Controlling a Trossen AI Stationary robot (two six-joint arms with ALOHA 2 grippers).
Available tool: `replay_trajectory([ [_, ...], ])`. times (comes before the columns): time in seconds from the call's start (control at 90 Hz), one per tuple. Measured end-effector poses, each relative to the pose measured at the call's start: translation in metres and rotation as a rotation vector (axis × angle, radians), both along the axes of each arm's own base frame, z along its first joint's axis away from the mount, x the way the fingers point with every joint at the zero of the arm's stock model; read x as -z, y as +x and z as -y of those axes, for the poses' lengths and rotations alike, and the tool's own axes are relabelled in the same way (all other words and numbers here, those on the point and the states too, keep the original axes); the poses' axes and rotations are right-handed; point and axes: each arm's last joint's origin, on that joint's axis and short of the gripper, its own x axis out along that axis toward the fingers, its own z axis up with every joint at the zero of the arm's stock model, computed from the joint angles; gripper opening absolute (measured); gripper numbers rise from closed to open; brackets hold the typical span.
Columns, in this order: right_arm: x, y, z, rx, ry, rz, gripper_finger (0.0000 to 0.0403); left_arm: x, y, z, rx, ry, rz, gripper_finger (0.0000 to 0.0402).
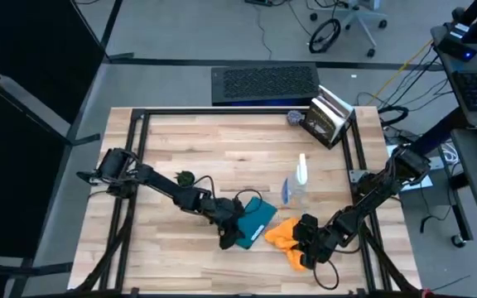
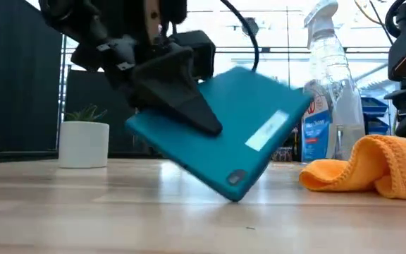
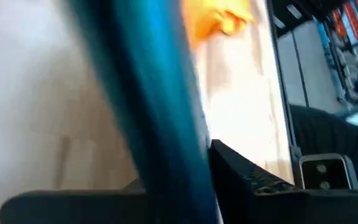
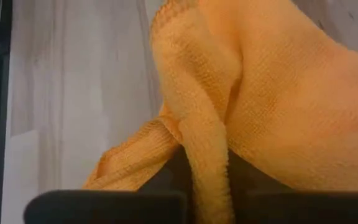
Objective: Apply microfiber cloth
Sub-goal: Wipe the tablet with the microfiber cloth
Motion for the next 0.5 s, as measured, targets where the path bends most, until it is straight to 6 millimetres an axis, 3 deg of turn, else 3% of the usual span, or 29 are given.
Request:
replay_trajectory([
  [0.5, 0.0002, 0.0003, 0.0000, -0.018, -0.012, 0.006, 0.0015, 0.0040, -0.0026, -0.0020, -0.045, -0.012, -0.072, 0.0145],
])
